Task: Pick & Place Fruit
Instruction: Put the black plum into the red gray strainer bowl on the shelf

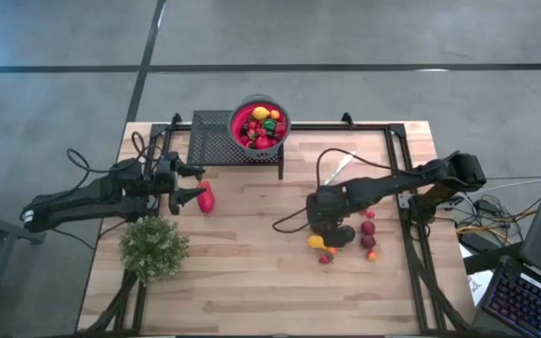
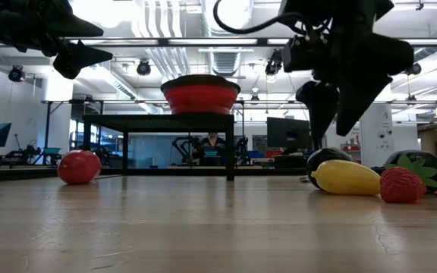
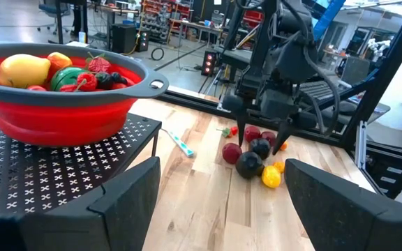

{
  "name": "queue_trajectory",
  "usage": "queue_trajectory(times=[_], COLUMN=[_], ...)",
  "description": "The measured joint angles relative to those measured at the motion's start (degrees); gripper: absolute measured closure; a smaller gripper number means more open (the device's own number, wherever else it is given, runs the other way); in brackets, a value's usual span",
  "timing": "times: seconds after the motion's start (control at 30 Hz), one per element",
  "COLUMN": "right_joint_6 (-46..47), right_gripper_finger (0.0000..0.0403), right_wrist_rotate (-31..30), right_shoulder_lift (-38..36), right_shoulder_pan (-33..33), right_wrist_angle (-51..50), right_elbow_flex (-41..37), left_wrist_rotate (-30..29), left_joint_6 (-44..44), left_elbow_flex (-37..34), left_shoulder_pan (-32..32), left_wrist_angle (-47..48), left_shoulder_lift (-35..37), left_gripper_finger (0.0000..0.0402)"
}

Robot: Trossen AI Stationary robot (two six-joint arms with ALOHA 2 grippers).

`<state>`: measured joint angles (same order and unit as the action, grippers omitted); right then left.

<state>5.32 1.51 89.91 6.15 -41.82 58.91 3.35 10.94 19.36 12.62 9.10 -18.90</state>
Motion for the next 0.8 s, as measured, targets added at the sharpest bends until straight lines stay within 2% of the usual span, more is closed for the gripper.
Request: queue_trajectory(times=[0.33, 0.8], right_joint_6=[0.04, -1.53], right_gripper_finger=[0.0088, 0.0126], right_wrist_rotate=[-0.02, -0.11], right_shoulder_lift=[2.54, 10.94], right_shoulder_pan=[-0.04, -0.07], right_wrist_angle=[6.61, 6.8], right_elbow_flex=[-3.83, -2.72], left_wrist_rotate=[0.0, 0.0], left_joint_6=[-0.02, -0.02], left_elbow_flex=[0.01, 0.02], left_shoulder_pan=[-0.01, 0.0], left_wrist_angle=[-0.02, -0.02], left_shoulder_lift=[0.0, 0.0], left_gripper_finger=[0.009, 0.009])
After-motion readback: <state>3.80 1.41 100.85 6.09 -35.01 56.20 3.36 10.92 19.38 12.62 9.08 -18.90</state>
